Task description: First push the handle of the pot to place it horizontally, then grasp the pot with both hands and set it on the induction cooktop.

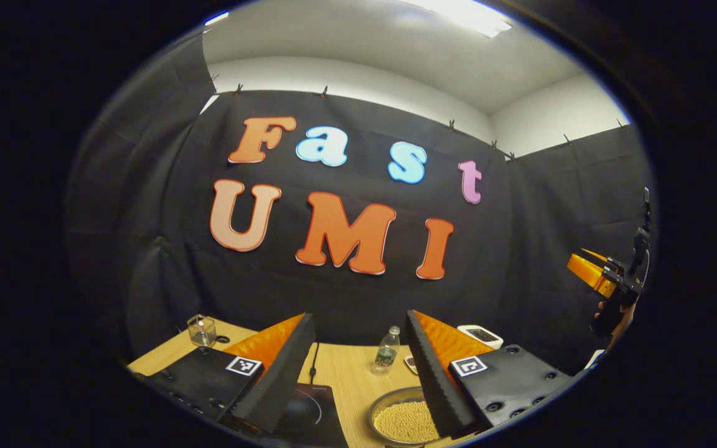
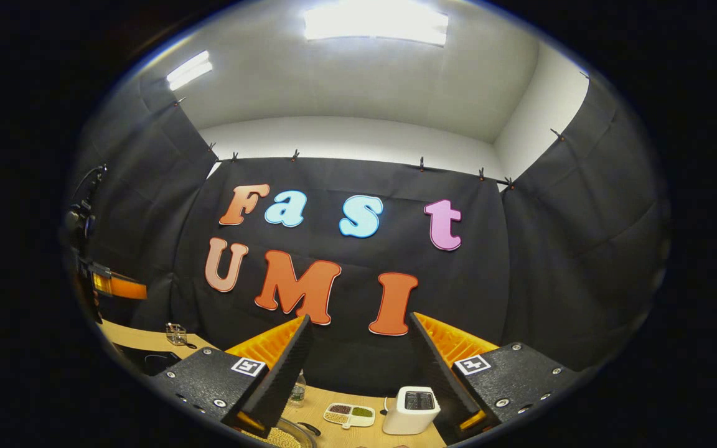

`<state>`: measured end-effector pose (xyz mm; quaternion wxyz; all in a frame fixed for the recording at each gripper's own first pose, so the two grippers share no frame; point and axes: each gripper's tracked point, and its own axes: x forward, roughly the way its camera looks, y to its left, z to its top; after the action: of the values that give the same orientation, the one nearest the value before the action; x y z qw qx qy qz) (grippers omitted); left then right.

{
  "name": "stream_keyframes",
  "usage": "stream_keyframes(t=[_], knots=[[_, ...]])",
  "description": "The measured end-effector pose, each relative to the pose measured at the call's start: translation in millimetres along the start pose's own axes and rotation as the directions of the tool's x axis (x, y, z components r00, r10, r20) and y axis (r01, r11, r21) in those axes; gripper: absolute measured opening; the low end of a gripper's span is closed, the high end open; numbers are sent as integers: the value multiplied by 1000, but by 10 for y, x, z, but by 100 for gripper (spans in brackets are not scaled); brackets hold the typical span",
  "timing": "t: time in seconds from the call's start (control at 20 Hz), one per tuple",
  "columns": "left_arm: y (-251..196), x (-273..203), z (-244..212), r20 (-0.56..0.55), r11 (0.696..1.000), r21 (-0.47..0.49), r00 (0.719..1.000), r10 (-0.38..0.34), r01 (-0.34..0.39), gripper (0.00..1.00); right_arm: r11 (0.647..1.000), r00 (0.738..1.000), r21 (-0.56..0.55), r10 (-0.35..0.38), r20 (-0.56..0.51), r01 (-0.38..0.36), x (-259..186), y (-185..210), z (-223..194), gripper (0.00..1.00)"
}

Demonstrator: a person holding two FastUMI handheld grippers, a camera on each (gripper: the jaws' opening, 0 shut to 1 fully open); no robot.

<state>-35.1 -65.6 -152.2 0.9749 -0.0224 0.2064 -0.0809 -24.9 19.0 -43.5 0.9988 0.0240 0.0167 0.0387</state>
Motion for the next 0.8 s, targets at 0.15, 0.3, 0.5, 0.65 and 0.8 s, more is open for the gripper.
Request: stream_keyframes(t=[0.15,0.3,0.5,0.65,0.8], knots=[[-130,7,-536,-159,999,-32,987,-22,17,87,1000,1000,7,1,-22,-1,-93,-14,-156,95],[-327,-53,-1095,-329,995,-89,941,-80,53,71,1000,997,24,21,-78,-19,-225,82,-506,95],[-436,-225,-1756,-505,994,-107,860,-73,22,48,999,991,23,36,-129,-33,-356,140,-831,95],[-591,-380,-2091,-600,994,-108,795,-90,32,30,999,990,12,32,-135,-30,-452,135,-928,95],[-699,-552,-2296,-657,994,-98,748,-97,43,30,1000,991,5,29,-134,-28,-491,133,-997,95]])
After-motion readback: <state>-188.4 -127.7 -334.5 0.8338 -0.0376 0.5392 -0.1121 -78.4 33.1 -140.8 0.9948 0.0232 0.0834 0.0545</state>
